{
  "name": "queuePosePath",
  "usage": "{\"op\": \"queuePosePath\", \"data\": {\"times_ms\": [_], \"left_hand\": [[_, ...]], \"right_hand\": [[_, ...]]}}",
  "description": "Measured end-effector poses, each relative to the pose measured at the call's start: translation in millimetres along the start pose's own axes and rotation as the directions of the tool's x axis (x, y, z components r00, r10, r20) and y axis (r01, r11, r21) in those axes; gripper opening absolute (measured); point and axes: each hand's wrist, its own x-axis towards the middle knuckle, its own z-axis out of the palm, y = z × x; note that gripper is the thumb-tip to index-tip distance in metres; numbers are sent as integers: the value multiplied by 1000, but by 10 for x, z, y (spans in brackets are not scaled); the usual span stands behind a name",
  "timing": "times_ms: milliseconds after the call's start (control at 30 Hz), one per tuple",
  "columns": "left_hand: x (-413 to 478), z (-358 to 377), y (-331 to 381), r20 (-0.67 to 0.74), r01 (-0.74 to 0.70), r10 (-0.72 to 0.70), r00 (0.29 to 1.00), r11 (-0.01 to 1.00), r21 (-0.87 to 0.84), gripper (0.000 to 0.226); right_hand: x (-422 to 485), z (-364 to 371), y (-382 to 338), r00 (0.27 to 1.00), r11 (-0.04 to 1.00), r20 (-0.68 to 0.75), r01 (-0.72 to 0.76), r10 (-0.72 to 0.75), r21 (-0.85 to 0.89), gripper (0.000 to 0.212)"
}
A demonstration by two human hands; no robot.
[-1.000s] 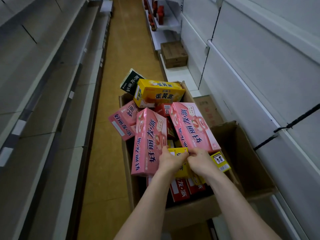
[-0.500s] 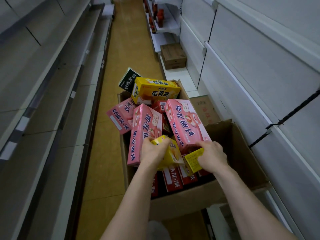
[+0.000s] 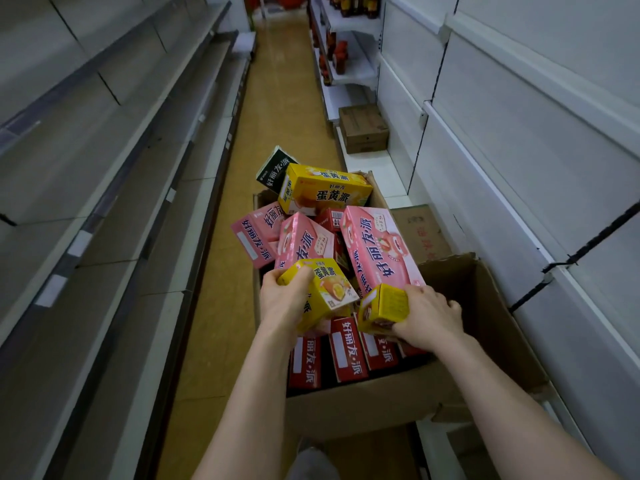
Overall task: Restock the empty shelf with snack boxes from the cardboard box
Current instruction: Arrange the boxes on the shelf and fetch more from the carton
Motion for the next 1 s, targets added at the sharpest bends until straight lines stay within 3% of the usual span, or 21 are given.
{"op": "queuePosePath", "data": {"times_ms": [100, 167, 267, 467, 667, 800, 933, 1000], "left_hand": [[-43, -76, 136, -26, -43, 41, 999, 997, -59, 36], [-89, -143, 221, -53, -77, 72, 996, 992, -101, 31], [-189, -239, 332, -70, -117, 107, 992, 980, -160, 31], [-461, -416, 417, -81, -224, 212, 974, 953, -203, 42], [-804, -800, 382, -127, -277, 247, 961, 883, -378, 45], [-1009, -1174, 381, -191, -338, 279, 941, 801, -495, 75], [-1197, -1546, 340, -306, -427, 304, 902, 734, -529, 65], [-1313, -1769, 309, -344, -463, 320, 883, 717, -521, 72]], "right_hand": [[-46, -254, 8, 999, 910, 26, -54, 47, 411, 58], [-110, -406, -2, 998, 732, 38, -65, 53, 678, 51], [-212, -606, -62, 1000, 498, 13, -19, 17, 867, 40], [-459, -876, -263, 993, 247, -57, 80, -99, 966, 40], [-782, -1071, -650, 966, 47, -107, 122, -236, 991, 36], [-1051, -1159, -970, 919, -11, -141, 147, -369, 989, 27], [-1346, -1210, -1331, 869, -46, -172, 171, -464, 984, 24], [-1506, -1198, -1534, 844, -39, -169, 173, -509, 984, 24]]}}
